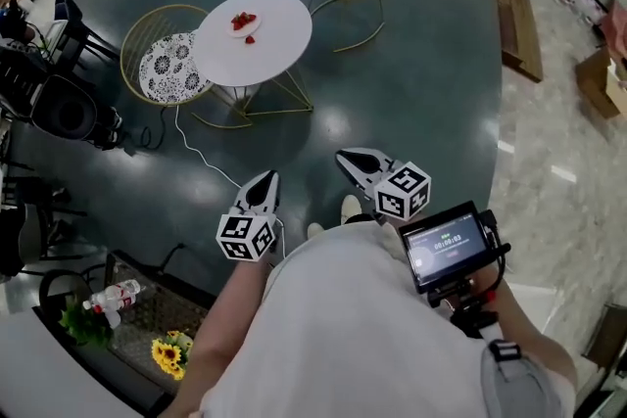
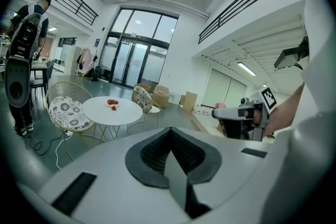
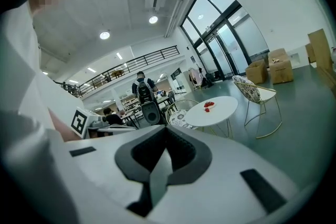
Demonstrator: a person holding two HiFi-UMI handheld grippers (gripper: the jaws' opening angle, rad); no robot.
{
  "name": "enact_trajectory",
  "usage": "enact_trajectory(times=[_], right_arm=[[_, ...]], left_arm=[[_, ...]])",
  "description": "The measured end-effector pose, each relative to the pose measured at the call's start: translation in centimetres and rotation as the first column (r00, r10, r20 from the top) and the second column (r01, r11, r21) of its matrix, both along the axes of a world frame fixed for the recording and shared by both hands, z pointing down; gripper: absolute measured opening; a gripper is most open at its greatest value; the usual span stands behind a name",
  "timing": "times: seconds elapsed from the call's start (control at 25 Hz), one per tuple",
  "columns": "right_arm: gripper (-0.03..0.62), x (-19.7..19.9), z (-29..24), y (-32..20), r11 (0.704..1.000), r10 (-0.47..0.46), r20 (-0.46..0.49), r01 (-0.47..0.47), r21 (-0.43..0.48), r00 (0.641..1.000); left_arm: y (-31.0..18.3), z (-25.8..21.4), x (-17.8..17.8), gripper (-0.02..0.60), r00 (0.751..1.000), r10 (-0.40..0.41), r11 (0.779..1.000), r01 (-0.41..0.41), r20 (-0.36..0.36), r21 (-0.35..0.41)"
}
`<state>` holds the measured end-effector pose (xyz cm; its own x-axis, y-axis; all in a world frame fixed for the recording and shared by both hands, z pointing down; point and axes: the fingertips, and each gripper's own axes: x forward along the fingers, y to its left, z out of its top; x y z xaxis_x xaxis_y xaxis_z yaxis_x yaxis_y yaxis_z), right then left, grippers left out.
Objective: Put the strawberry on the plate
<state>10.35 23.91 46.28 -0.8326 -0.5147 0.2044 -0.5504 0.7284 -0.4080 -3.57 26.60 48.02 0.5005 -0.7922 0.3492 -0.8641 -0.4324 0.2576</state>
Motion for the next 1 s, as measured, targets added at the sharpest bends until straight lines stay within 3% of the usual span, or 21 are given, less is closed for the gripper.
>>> enact_trajectory(times=[0.36,1.0], right_arm=[[0.006,3.0,0.5,-8.6,0.996,-0.083,0.032,0.084,-0.043,0.996],[0.006,2.3,0.8,-8.0,0.992,-0.119,0.019,0.12,-0.036,0.993]], left_arm=[[-7.5,0.5,4.0,0.006,0.998,-0.059,0.997,0.061,0.034,-0.047],[-6.4,0.3,3.7,0.006,0.996,-0.083,0.996,0.083,0.036,-0.021]])
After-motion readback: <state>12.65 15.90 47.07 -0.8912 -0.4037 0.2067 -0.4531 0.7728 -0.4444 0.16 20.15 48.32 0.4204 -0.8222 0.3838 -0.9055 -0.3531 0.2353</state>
